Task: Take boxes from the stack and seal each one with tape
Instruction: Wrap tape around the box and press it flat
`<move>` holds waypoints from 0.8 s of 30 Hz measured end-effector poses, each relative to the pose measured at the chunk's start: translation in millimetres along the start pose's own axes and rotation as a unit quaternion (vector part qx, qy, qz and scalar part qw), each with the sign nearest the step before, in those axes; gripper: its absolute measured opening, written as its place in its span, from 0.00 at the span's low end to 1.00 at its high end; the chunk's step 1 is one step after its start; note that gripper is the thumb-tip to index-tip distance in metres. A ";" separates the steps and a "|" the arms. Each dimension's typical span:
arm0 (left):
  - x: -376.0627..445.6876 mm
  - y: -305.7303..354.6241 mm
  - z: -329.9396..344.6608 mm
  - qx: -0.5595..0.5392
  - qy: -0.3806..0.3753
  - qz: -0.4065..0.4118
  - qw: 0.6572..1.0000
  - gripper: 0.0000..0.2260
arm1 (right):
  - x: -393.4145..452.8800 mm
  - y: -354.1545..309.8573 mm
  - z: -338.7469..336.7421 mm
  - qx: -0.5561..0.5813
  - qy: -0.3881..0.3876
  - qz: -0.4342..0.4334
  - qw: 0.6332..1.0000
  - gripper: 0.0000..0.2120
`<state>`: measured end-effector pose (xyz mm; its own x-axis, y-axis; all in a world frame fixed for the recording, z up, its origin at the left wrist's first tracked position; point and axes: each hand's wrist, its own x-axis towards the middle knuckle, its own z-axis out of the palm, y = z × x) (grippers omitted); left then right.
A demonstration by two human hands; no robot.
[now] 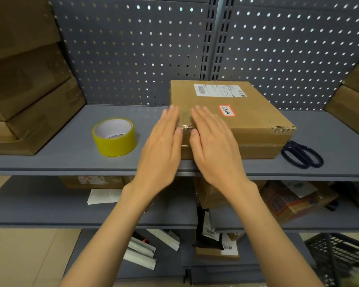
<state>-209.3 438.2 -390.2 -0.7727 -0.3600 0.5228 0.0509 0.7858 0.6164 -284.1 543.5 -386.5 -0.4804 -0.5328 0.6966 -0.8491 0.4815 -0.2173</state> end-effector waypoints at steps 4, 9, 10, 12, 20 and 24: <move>19.3 -2.0 -3.1 0.117 -0.080 0.083 0.986 0.24 | -18.1 0.6 4.6 -0.055 0.003 -0.031 0.998 0.24; 32.0 -12.3 -13.2 0.128 -0.111 0.101 0.980 0.24 | -36.1 9.2 14.4 -0.138 -0.044 -0.059 0.988 0.28; 33.7 -12.7 -14.3 0.127 -0.119 0.100 0.980 0.25 | -38.7 10.1 15.6 -0.140 -0.051 -0.059 0.987 0.28; 36.5 -10.5 -15.1 0.130 -0.131 0.096 0.978 0.25 | -42.7 10.3 16.2 -0.137 -0.060 -0.056 0.987 0.28; 35.9 -13.8 -13.8 0.109 -0.117 0.102 0.982 0.21 | -24.8 6.2 -0.2 -0.047 0.030 -0.048 0.997 0.21; 31.5 -20.8 -15.1 0.095 -0.132 0.099 0.982 0.25 | 2.8 12.5 3.2 -0.080 -0.003 -0.056 0.995 0.22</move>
<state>-225.1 402.9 -377.7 -0.8980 -0.0664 0.4350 0.1183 0.9158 0.3839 -296.8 545.8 -389.5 -0.3869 -0.5928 0.7064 -0.8513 0.5240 -0.0265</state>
